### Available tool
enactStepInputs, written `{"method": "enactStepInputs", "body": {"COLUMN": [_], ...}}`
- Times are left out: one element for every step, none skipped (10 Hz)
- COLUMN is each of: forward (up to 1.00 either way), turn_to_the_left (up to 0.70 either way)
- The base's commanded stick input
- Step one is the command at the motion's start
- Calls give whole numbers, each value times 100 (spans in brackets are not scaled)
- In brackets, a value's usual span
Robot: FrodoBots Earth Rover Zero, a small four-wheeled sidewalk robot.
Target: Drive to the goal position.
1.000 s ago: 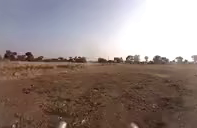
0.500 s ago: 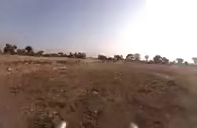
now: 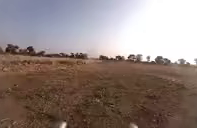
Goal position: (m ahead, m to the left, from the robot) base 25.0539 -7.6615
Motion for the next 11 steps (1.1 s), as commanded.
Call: {"method": "enactStepInputs", "body": {"forward": [70,70,70,70,70,70,70,70,70,70,70], "turn_to_the_left": [0,0,0,0,0,0,0,0,0,0,0]}}
